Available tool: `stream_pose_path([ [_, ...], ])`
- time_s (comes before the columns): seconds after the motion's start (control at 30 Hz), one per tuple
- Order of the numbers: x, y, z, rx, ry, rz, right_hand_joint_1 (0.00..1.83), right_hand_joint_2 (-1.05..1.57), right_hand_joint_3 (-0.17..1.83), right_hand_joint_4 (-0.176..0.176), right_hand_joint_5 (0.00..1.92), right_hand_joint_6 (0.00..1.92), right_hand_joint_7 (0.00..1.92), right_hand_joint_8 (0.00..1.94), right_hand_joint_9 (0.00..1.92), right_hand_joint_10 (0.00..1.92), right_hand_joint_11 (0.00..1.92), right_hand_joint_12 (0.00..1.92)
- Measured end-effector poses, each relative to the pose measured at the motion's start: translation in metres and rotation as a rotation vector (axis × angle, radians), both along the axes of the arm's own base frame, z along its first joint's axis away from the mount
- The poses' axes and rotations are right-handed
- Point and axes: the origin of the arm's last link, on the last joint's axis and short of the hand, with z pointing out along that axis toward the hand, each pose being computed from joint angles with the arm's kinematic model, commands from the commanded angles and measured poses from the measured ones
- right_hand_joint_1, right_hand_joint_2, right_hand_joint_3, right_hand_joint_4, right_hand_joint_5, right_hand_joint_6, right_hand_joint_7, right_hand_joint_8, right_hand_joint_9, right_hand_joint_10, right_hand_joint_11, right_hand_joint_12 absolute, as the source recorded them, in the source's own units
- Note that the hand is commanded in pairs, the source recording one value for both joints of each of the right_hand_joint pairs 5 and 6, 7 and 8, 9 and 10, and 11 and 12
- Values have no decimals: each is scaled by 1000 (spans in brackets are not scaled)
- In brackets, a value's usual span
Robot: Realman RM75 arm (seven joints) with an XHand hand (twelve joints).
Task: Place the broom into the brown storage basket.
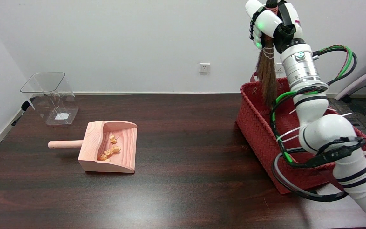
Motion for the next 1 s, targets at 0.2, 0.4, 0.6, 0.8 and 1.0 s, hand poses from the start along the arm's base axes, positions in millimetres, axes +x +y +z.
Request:
stream_pose_path([
  [0.2, -1, 3, 11, 2, 6, -22, 1000, 1571, 471, 0, 1920, 1920, 1920, 1920, 1920, 1920, 1920, 1920],
  [0.4, -4, 6, 17, 20, -9, -43, 1015, 1571, 572, 0, 1920, 1920, 1920, 1920, 1920, 1920, 1920, 1920],
  [0.6, -8, 7, 18, 60, -32, -62, 1019, 1571, 660, 0, 1920, 1920, 1920, 1920, 1920, 1920, 1920, 1920],
  [0.8, -13, 9, 18, 100, -56, -75, 1023, 1571, 699, 0, 1920, 1920, 1920, 1920, 1920, 1920, 1920, 1920],
  [1.0, -19, 13, 20, 121, -75, -93, 1028, 1571, 717, 0, 1920, 1920, 1920, 1920, 1920, 1920, 1920, 1920],
])
